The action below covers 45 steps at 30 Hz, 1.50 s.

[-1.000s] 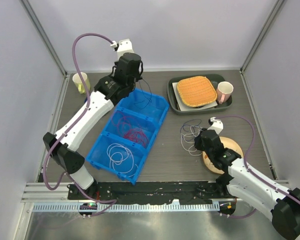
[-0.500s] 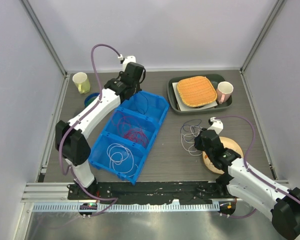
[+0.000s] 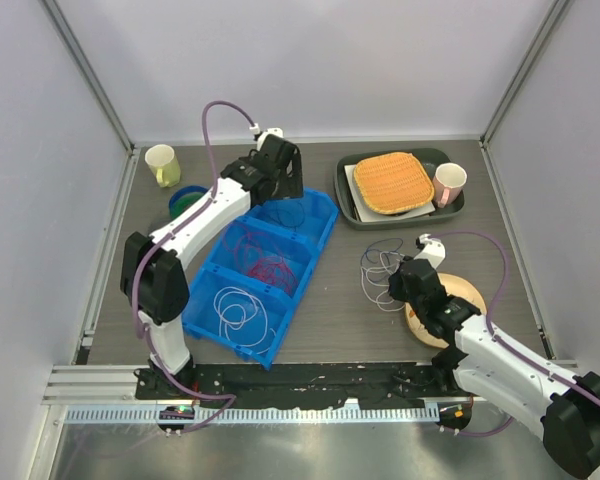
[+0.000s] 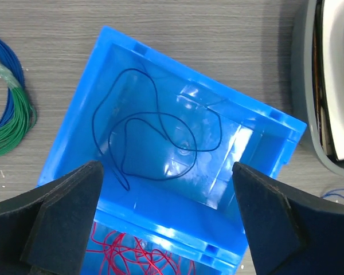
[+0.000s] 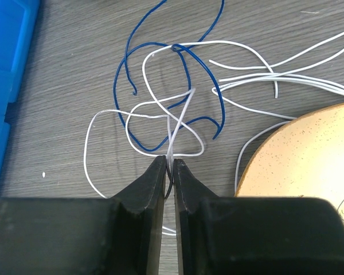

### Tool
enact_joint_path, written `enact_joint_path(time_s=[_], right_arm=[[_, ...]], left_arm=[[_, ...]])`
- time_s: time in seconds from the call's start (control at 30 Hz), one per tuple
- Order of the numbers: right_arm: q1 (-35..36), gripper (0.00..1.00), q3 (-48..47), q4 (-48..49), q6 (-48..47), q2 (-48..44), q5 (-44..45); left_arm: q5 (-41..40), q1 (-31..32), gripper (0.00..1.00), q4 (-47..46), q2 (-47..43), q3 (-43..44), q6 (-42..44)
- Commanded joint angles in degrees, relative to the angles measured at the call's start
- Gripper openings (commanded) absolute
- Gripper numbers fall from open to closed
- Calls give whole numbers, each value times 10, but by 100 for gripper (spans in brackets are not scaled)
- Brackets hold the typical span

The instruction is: Untangle the cables

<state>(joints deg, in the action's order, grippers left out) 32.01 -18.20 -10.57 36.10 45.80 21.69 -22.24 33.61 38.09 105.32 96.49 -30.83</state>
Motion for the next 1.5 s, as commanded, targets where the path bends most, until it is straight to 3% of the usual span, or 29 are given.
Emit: enact_joint_path(time_s=[0.0,0.17,0.23,0.4,0.7,0.97,1.2,1.3,1.47], right_arm=[[0,15,-1,49,-11,-3,1],[1,6,-10,73,-24,-21,-55],[1,1,-9,86,-25,-34,-77],[2,1,-26,103,-26,-58,-170],[2,1,-107,166,2,-47,-278],[9,1,-182,129,54,28,-314],[10,1,-220,35,56,52,-229],[11,1,-226,36,49,61,-249],[11,1,-235,13,33,85,-309]], left_arm=[[12,26,100,-9,-58,2,17],[4,73,100,-20,-136,-53,24],[13,109,100,-52,-190,-114,26],[82,167,100,-151,-286,-282,5],[202,192,100,-252,-380,-439,-30],[227,244,100,-297,-401,-456,-20],[73,327,100,-278,-456,-456,2],[21,339,100,-280,-428,-438,10],[7,349,98,-288,-320,-388,29]])
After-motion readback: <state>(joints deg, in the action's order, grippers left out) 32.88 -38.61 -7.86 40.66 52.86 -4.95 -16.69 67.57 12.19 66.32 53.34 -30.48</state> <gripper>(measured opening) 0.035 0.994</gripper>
